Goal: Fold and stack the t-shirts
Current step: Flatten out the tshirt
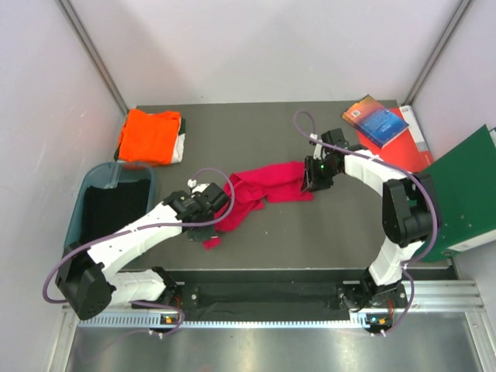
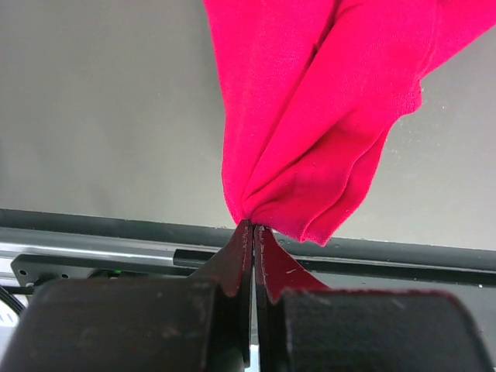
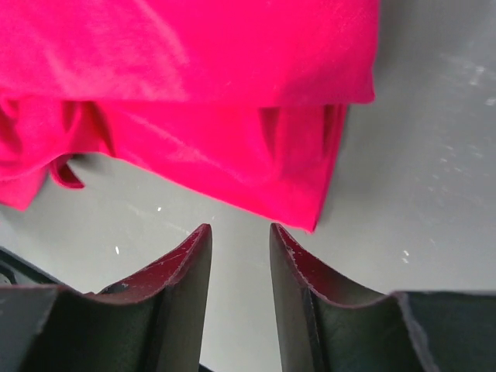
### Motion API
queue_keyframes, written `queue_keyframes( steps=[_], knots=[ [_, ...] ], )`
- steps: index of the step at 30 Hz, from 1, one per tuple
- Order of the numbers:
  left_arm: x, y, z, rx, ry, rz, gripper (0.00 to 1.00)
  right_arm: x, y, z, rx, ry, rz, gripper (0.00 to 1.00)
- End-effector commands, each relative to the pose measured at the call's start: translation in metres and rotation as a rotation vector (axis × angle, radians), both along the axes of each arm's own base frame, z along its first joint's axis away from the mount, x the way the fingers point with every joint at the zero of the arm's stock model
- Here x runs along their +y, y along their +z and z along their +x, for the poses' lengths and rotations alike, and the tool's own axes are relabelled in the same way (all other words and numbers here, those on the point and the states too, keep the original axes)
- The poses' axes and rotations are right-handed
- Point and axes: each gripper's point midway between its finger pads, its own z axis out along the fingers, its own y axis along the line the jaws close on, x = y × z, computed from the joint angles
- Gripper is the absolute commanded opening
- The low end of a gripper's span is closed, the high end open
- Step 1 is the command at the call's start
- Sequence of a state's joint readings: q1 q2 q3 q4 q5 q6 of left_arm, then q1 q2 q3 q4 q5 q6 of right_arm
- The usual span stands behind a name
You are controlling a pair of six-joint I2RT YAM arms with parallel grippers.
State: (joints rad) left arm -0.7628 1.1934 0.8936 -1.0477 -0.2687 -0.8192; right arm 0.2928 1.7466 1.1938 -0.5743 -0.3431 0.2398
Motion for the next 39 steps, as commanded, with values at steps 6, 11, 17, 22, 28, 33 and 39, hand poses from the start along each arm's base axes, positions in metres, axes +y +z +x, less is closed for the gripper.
queue_keyframes(
  steps=[6, 11, 17, 22, 28, 33, 39],
  knots=[
    [-0.003, -0.003, 0.002, -0.002, 0.009, -0.002, 0.0, 0.032, -0.021, 0.022, -0.003, 0.013, 0.032, 0.37],
    [-0.003, -0.003, 0.005, -0.005, 0.003, 0.012, 0.0, 0.04, -0.03, 0.038, -0.033, 0.006, 0.002, 0.34],
    [-0.003, -0.002, 0.009, -0.002, -0.002, 0.031, 0.0, 0.047, -0.016, 0.052, -0.126, 0.024, -0.066, 0.0],
    [0.0, -0.003, 0.01, 0.001, -0.002, 0.065, 0.0, 0.043, 0.037, 0.059, -0.251, 0.002, -0.083, 0.0],
    [0.007, -0.001, 0.013, -0.004, 0.013, 0.111, 0.0, 0.019, 0.156, 0.054, -0.505, -0.061, -0.075, 0.0],
    [0.004, -0.009, 0.004, 0.038, -0.018, 0.088, 0.0, -0.01, 0.238, 0.039, -0.697, -0.157, -0.053, 0.0],
    [0.001, -0.022, -0.02, 0.107, -0.047, 0.019, 0.0, -0.066, 0.277, 0.016, -0.77, -0.296, -0.135, 0.0]
  ],
)
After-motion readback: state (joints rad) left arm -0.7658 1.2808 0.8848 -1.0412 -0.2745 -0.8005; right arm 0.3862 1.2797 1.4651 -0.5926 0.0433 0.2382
